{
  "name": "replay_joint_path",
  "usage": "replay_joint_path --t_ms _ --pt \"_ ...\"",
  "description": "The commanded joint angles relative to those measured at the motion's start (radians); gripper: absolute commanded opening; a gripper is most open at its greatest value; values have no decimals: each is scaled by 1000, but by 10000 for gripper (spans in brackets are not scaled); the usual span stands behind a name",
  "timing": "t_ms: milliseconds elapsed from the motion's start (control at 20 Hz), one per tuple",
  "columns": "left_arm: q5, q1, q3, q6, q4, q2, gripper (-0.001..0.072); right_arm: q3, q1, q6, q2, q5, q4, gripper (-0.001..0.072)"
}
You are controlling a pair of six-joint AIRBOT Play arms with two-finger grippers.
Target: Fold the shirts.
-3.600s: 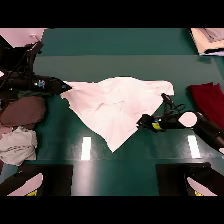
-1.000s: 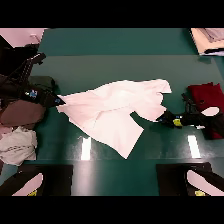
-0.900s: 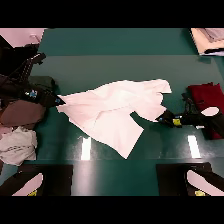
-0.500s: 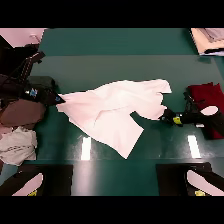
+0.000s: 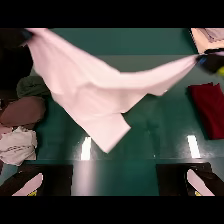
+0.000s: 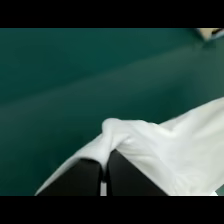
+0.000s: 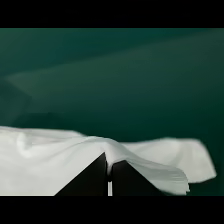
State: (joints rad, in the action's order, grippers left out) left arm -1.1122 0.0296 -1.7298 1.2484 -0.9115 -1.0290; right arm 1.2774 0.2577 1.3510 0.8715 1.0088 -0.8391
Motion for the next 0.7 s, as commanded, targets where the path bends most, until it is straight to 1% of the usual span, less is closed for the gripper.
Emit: replay_joint_path --t_ms 0,100,150,300,450,550,650 --pt "25 0 -321 13 -3 1 24 298 81 11 -41 91 -1 14" --pt "19 0 -447 13 -3 3 23 423 149 16 -53 155 0 14" --pt "23 0 -476 18 -3 19 23 478 187 21 -60 187 -1 14" --pt "51 0 -467 19 -3 101 24 659 341 24 -48 309 0 13" --pt "76 0 -467 17 -5 169 23 858 479 94 22 417 0 13" --pt "53 0 -475 16 -6 182 23 928 515 125 72 451 1 12" --pt "41 0 -417 22 -62 182 23 949 517 143 125 508 -1 11"
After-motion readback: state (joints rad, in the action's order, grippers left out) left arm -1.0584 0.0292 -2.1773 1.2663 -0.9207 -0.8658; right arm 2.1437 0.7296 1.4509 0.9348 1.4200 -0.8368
